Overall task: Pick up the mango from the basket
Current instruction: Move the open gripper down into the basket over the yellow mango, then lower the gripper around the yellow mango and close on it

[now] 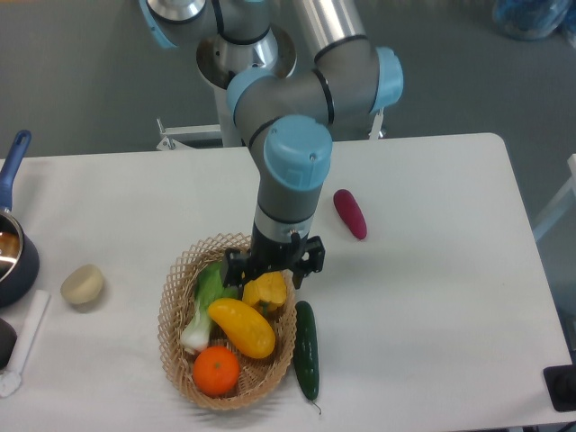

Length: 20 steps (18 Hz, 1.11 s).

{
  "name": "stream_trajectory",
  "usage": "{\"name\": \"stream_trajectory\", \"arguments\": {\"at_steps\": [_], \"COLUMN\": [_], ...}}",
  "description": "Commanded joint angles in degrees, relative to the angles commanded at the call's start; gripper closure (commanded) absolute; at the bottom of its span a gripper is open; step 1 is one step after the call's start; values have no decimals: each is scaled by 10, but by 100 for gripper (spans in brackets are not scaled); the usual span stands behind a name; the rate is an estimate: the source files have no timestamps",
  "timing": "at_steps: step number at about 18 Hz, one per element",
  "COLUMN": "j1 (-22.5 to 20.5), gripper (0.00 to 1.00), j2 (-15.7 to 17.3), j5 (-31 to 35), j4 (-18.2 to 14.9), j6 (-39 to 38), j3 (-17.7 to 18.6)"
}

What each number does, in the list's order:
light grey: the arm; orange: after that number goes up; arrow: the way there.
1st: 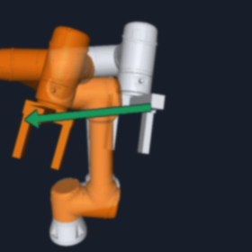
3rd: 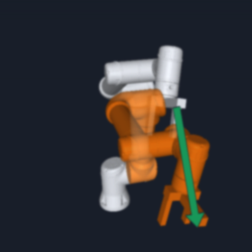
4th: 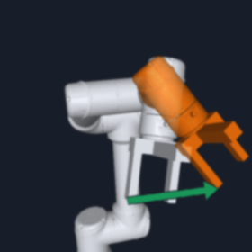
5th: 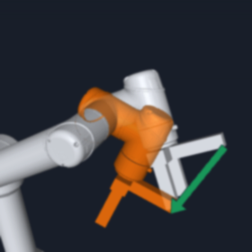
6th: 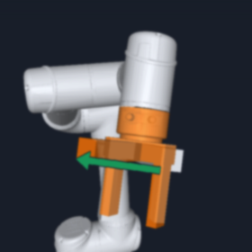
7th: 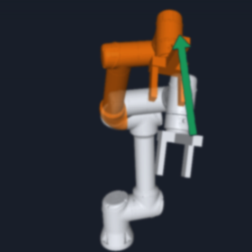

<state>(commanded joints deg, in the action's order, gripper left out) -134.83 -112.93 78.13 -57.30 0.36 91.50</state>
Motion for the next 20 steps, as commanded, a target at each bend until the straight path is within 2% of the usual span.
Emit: {"name": "stream_trajectory", "arguments": {"at_steps": [7, 10, 15, 20], "j1": [22, 26, 26, 26], "gripper": [0, 0, 0, 0], "j2": [-31, -46, -48, -51], "j5": [3, 3, 5, 17], "j4": [1, 16, 55, 57], "j6": [-3, -16, -13, -36], "j3": [-11, -11, 10, 25]}}
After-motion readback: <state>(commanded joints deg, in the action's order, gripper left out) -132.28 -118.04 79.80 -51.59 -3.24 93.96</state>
